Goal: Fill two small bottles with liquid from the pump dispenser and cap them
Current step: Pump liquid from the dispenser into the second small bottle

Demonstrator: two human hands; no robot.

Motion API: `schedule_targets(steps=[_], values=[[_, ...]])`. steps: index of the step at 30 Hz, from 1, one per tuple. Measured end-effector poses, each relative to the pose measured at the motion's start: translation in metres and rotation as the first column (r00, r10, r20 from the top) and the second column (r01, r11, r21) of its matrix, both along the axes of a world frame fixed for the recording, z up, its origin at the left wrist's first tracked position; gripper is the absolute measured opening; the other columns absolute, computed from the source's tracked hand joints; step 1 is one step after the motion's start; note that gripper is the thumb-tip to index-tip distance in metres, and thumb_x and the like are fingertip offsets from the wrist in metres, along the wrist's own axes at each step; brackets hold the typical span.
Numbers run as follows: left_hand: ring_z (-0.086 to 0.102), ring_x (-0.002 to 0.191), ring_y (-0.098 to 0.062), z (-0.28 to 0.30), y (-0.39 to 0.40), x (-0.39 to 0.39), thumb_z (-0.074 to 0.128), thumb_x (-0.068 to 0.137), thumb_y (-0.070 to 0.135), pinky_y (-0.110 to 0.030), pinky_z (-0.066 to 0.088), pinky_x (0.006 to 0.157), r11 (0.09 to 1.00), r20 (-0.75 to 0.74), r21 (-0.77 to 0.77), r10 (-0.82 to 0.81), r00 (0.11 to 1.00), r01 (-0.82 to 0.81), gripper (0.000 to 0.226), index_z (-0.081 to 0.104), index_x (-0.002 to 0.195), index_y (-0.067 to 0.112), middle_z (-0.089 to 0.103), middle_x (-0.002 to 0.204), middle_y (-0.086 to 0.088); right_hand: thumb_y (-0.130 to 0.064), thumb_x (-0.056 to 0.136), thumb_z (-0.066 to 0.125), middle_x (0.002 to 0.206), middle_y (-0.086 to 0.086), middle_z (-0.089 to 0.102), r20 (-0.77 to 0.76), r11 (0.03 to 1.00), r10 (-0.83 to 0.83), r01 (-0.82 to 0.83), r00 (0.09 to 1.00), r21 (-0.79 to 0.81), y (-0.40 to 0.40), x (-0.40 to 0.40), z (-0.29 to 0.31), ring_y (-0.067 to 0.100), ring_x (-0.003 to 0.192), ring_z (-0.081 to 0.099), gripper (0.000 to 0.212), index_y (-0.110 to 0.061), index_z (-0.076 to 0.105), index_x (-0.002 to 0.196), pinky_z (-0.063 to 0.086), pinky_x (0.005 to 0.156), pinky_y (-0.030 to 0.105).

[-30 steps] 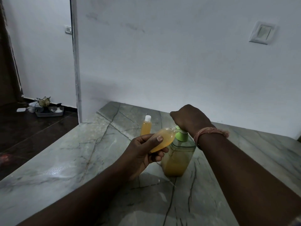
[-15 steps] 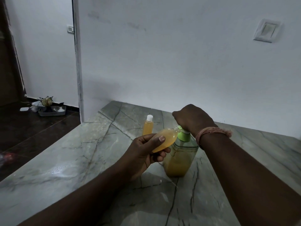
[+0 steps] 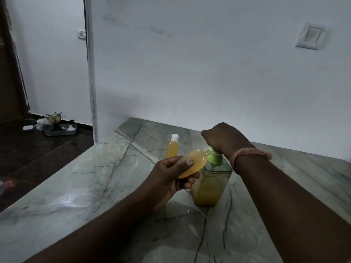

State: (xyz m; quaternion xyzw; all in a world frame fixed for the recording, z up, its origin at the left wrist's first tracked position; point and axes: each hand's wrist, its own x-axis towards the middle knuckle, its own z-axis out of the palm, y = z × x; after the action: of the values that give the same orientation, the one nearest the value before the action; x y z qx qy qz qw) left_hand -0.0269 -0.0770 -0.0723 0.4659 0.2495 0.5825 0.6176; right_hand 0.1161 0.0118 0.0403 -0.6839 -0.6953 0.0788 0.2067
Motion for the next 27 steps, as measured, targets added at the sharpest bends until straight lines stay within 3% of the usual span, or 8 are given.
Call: schedule_targets(steps=[8,14,22,27], values=[[0.062,0.064,-0.018,0.003,-0.004,0.001,0.064,0.088,0.020,-0.025,0.052,0.057,1.000,0.000,-0.009,0.006,1.000,-0.006,0.028,0.070,0.110,0.004,0.067,0.085,-0.022,-0.038,0.083,0.051,0.074,0.002,0.059,0.129,1.000,0.023,-0.024,0.991,0.006,-0.002,-0.002,0.010,0.023,0.072,0.058,0.026,-0.018,0.054,0.067,0.046,0.068,0.030],[0.062,0.064,-0.018,0.000,0.001,-0.001,0.063,0.088,0.020,-0.025,0.053,0.058,1.000,-0.006,-0.002,0.004,1.000,-0.004,0.029,0.069,0.111,0.003,0.067,0.085,-0.022,-0.033,0.080,0.051,0.069,0.004,0.058,0.025,1.000,-0.006,0.005,1.000,0.025,0.001,0.001,0.001,0.024,0.065,0.056,0.025,-0.017,0.052,0.061,0.042,0.062,0.028],[0.062,0.066,-0.018,0.000,-0.001,-0.001,0.064,0.088,0.020,-0.025,0.053,0.059,1.000,0.000,-0.010,-0.013,1.000,0.013,0.031,0.068,0.113,0.002,0.067,0.086,-0.022,-0.040,0.082,0.051,0.073,0.001,0.058,0.127,1.000,0.015,-0.015,0.992,0.003,0.002,-0.002,0.009,0.025,0.076,0.060,0.027,-0.018,0.053,0.066,0.047,0.070,0.031],[0.062,0.065,-0.017,-0.003,0.004,-0.001,0.064,0.089,0.020,-0.025,0.053,0.058,1.000,-0.008,0.007,-0.010,1.000,0.010,0.029,0.069,0.112,0.004,0.068,0.086,-0.022,-0.034,0.078,0.052,0.072,0.005,0.060,0.015,1.000,-0.012,0.012,1.000,0.006,0.007,0.001,-0.002,0.025,0.066,0.056,0.024,-0.016,0.054,0.062,0.042,0.062,0.029]])
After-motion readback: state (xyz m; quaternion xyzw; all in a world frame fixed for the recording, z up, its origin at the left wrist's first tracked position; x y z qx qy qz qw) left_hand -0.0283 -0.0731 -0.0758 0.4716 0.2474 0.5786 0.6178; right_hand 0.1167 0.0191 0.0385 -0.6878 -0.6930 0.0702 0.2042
